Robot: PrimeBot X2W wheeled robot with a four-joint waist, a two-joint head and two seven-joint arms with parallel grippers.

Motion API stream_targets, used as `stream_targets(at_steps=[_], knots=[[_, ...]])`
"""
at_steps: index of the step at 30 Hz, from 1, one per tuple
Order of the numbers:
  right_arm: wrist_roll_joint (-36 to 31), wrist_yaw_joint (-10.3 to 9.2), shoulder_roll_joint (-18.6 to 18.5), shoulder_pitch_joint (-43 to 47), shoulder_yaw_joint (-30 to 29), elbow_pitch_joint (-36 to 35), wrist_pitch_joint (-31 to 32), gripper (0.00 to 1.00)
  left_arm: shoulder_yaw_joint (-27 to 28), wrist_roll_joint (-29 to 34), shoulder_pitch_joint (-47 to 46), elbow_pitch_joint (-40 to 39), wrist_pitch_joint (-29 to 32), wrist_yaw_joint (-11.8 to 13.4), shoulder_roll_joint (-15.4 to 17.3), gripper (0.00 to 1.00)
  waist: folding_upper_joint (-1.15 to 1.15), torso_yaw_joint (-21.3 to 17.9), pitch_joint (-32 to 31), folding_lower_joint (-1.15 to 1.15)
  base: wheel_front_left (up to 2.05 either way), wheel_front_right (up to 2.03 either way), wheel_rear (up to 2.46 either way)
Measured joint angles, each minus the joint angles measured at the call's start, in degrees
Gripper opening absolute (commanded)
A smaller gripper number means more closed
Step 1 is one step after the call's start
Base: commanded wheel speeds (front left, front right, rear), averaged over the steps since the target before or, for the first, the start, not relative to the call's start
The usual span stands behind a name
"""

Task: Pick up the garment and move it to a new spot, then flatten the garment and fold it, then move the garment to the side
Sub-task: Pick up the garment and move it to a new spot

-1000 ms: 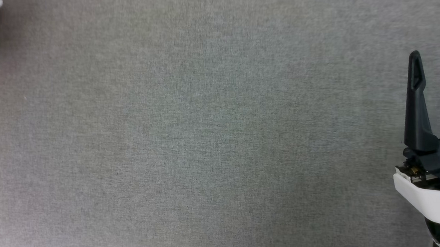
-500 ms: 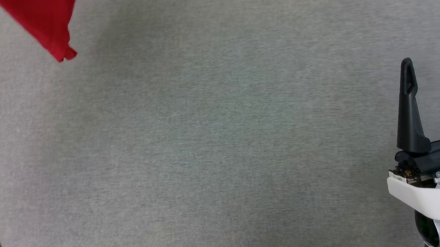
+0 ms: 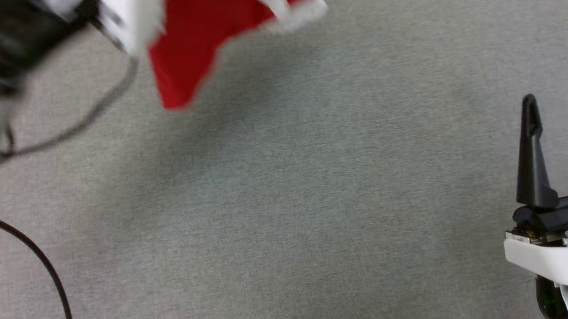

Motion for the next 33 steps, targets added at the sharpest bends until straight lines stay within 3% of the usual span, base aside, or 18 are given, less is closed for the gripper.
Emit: stream_targets(at_steps=[8, 19, 30, 31, 32, 33], knots=[[0.08, 0.0, 0.01, 0.27, -0.56, 1.29, 0.0, 1.0, -10.12, 1.69, 7.81, -4.08, -3.24, 0.0, -2.56, 0.0, 0.0, -1.01, -0.51, 0.0, 0.0, 0.0, 0.0], [0.08, 0.0, 0.03, 0.09, -0.32, 3.12, 0.0, 1.0, -22.71, 1.55, 21.24, 4.48, -6.47, 0.0, -4.72, 0.0, 0.0, -1.86, 1.09, 0.0, 0.0, 0.0, 0.0], [0.04, 0.0, 0.03, 0.4, -0.34, 5.31, 0.0, 1.0, -25.38, 2.27, 31.33, 10.9, -10.78, 0.07, -9.84, 0.0, 0.0, -1.39, 0.62, 0.0, 0.0, 0.0, 0.0], [0.03, 0.0, 0.03, 0.5, -0.36, 5.48, 0.0, 1.0, -25.36, 2.58, 31.66, 11.74, -12.15, 0.07, -10.31, 0.17, 0.0, -1.23, 0.35, 0.0, 0.0, 0.0, 0.0], [-0.03, 0.0, 0.03, 0.64, -0.35, 5.68, 0.01, 1.0, -25.33, 3.18, 31.73, 12.49, -13.54, 0.04, -10.65, 1.0, 0.0, -1.07, 0.01, 0.0, 0.0, 0.0, 0.0], [-0.03, 0.0, 0.04, 0.85, -0.31, 5.8, 0.0, 1.0, -25.27, 3.83, 31.73, 12.92, -15.05, 0.01, -10.95, 1.0, 0.0, -0.91, -0.37, 0.0, 0.0, 0.0, 0.0]])
